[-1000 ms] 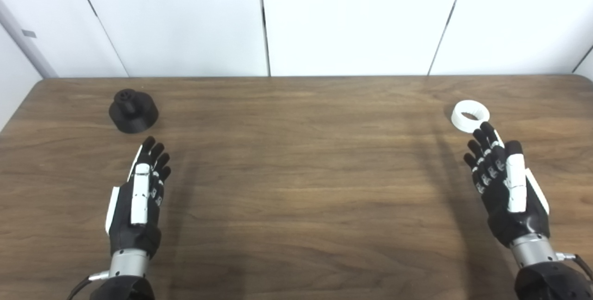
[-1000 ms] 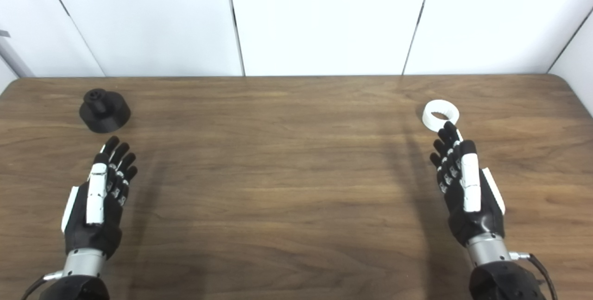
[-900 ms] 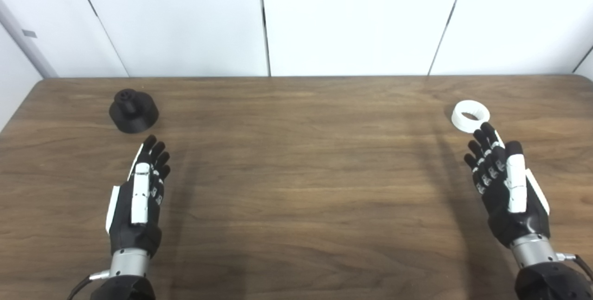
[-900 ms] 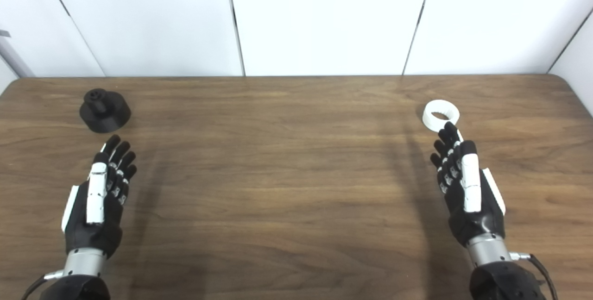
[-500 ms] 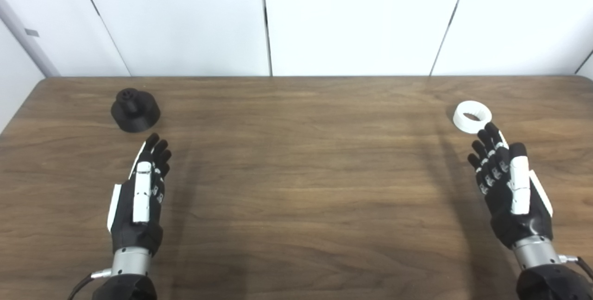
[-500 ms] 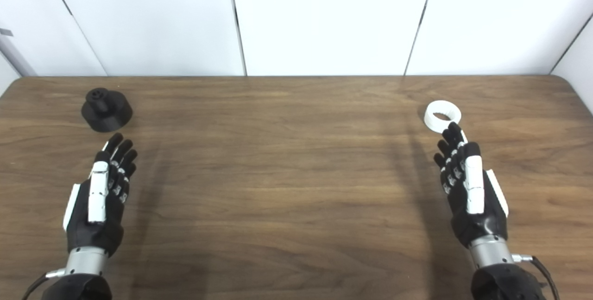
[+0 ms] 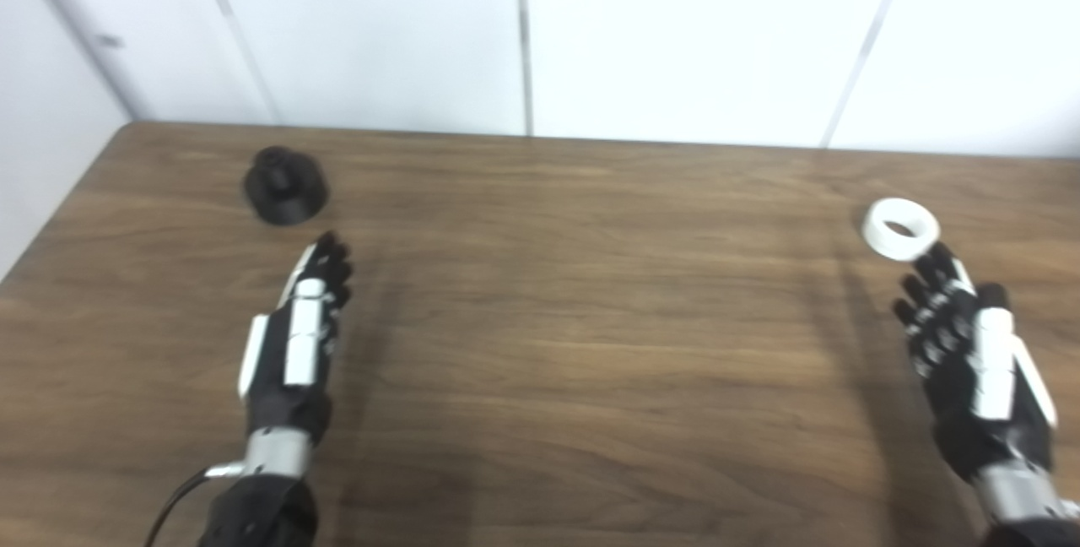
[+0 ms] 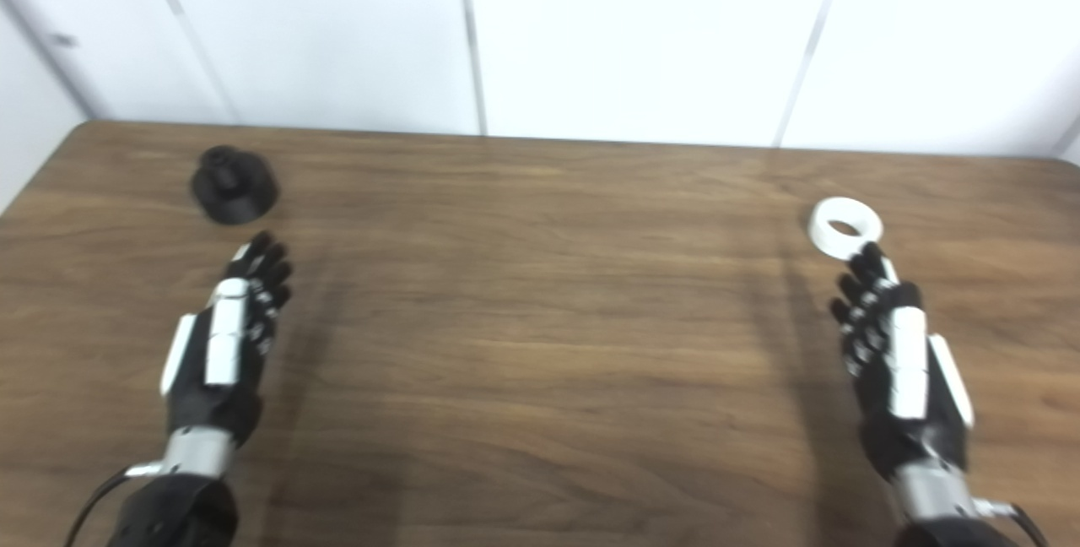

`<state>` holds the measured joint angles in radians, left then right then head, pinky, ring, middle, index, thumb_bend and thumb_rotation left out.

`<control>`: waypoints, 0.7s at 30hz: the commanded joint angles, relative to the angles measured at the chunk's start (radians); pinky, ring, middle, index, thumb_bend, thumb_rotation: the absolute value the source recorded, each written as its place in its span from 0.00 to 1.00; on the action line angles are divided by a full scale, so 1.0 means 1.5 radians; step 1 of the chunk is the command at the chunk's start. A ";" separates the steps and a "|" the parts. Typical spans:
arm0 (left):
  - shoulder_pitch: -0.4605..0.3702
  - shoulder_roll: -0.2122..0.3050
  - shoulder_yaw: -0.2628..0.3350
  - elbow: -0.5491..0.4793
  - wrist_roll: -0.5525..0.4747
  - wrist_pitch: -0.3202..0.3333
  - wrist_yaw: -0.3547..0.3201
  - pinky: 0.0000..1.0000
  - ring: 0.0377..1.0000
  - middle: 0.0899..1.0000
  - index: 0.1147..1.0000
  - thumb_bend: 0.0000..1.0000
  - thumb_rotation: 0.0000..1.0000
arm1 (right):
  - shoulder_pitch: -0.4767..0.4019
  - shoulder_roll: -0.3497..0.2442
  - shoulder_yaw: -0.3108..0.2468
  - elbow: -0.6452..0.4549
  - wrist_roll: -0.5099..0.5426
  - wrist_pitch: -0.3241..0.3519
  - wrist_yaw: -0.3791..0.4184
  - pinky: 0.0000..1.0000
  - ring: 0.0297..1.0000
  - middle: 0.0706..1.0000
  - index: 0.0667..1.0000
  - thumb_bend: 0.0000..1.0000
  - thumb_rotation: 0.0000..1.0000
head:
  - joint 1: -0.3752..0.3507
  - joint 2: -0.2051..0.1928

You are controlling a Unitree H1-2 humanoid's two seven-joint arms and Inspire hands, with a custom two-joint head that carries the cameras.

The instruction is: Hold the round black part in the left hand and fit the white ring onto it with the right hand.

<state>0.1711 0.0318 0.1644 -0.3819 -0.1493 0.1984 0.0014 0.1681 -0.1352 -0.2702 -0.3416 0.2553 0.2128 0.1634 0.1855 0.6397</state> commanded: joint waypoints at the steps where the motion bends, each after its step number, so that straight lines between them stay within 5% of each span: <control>1: 0.029 -0.010 -0.008 0.000 0.013 -0.044 0.003 0.97 0.94 0.93 0.92 0.47 0.87 | 0.029 -0.025 -0.003 -0.004 0.014 -0.039 0.015 1.00 1.00 1.00 1.00 0.54 1.00 | 0.014 -0.011; 8: 0.036 -0.029 -0.033 0.026 0.042 -0.077 0.017 0.92 0.91 0.91 0.91 0.42 0.87 | 0.027 -0.032 -0.002 0.012 0.016 -0.047 0.013 1.00 1.00 1.00 1.00 0.58 1.00 | 0.074 -0.072; 21: 0.035 -0.035 -0.058 0.081 0.055 -0.138 0.029 0.95 0.94 0.94 0.93 0.36 0.91 | 0.025 -0.040 0.001 0.054 0.009 -0.091 0.002 0.94 0.95 0.94 0.90 0.55 1.00 | 0.122 -0.129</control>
<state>0.1860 0.0057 0.0825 -0.2466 -0.0772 0.0363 0.0396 0.2259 -0.1806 -0.2683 -0.2503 0.2582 0.1120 0.1611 0.3681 0.4449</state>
